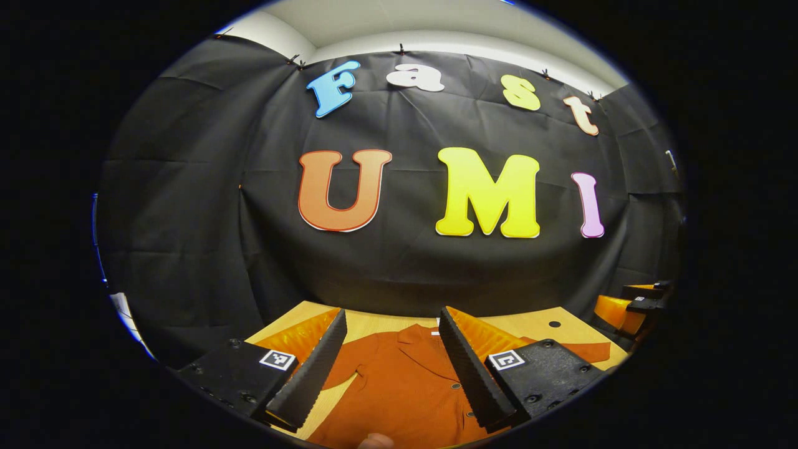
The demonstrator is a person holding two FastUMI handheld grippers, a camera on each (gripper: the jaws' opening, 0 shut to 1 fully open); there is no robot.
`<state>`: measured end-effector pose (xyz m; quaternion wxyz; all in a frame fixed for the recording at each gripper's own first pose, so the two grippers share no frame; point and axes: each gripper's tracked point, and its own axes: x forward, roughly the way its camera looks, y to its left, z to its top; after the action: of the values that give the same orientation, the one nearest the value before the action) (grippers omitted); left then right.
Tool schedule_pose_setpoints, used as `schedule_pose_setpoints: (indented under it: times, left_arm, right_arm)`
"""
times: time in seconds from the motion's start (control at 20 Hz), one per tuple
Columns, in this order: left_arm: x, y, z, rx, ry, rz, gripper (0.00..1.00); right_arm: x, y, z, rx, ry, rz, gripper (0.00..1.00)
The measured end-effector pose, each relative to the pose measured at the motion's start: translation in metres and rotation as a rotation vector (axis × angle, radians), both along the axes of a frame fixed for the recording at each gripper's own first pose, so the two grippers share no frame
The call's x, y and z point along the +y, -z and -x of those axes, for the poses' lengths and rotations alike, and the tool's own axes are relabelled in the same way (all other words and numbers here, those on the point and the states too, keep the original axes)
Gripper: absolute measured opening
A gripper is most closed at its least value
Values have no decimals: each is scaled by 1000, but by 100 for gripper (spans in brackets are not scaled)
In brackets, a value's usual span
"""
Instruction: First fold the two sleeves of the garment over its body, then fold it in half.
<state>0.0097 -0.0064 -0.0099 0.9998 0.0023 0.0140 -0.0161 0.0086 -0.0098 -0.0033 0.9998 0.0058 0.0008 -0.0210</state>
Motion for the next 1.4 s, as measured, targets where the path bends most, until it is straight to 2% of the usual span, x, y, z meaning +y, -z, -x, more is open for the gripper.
schedule_pose_setpoints:
  times: [0.8,1.4]
  left_arm:
    - [-7,13,-1,24,17,-20,96]
    - [-24,29,-10,63,32,-38,96]
  right_arm:
    - [-1,6,4,7,12,18,94]
    - [-30,5,-12,6,60,11,92]
